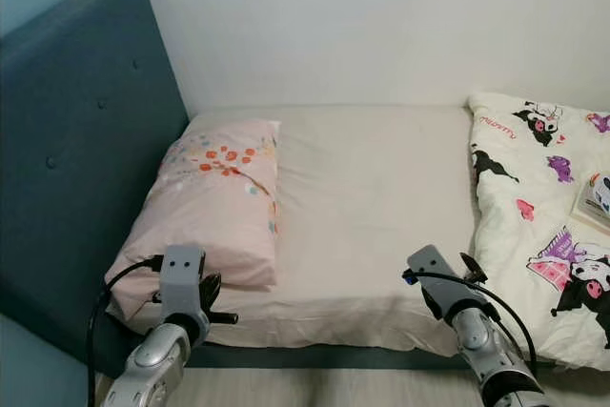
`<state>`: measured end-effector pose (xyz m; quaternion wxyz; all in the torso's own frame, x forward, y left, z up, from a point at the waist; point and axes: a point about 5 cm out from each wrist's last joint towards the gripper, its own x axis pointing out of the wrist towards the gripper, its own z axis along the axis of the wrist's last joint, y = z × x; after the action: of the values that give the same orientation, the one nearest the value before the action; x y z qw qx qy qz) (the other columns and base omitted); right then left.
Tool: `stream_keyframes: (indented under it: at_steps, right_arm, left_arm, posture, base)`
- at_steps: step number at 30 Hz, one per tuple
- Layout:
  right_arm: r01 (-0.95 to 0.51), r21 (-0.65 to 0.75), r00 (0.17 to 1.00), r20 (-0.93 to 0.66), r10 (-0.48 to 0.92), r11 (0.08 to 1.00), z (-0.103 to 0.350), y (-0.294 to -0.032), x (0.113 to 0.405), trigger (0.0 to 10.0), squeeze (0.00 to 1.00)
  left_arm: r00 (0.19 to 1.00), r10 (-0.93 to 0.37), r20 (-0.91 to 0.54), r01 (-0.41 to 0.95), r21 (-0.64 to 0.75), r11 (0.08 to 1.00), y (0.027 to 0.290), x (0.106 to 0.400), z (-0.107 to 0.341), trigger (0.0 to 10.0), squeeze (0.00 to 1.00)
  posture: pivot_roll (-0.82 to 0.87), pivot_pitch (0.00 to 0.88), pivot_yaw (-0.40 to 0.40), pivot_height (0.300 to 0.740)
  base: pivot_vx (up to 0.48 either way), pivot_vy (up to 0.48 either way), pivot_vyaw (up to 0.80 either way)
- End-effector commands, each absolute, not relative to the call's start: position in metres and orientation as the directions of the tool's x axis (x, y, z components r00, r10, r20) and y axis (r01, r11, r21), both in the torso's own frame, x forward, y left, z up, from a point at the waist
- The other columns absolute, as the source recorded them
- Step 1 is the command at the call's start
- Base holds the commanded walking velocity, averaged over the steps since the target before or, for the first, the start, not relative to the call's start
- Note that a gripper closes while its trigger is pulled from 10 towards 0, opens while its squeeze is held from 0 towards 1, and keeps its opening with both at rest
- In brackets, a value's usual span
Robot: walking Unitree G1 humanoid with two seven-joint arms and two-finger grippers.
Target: Clean up the room
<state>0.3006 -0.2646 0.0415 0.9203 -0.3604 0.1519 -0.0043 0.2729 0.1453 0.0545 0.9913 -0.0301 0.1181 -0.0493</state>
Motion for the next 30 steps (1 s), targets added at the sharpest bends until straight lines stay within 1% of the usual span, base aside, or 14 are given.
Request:
stream_keyframes:
  at_steps: [1,16,27,30]
  right_arm:
    - [-0.111,-0.657,0.947,-0.296,-0.121,0.745,0.037,-0.266,0.296,10.0,0.00]
    - [-0.111,-0.658,0.948,-0.295,-0.120,0.745,0.034,-0.268,0.292,10.0,0.00]
    - [-0.109,-0.658,0.949,-0.291,-0.119,0.745,0.033,-0.272,0.287,10.0,0.00]
    - [-0.108,-0.659,0.949,-0.291,-0.120,0.745,0.033,-0.275,0.285,10.0,0.00]
  left_arm:
    - [0.959,-0.106,-0.264,0.092,-0.065,0.994,0.147,0.270,0.048,10.0,0.00]
    - [0.958,-0.099,-0.269,0.083,-0.069,0.994,0.148,0.268,0.047,10.0,0.00]
    - [0.955,-0.108,-0.277,0.093,-0.067,0.993,0.146,0.267,0.046,10.0,0.00]
    - [0.953,-0.110,-0.282,0.093,-0.071,0.993,0.145,0.266,0.044,10.0,0.00]
  posture:
    - [-0.02,0.142,0.027,0.740]
    - [-0.02,0.138,0.020,0.740]
    - [-0.03,0.150,0.026,0.740]
    - [-0.03,0.154,0.016,0.740]
  base:
    - [0.000,0.000,0.00]
    - [0.000,0.000,0.00]
    - [0.000,0.000,0.00]
    - [0.000,0.000,0.00]
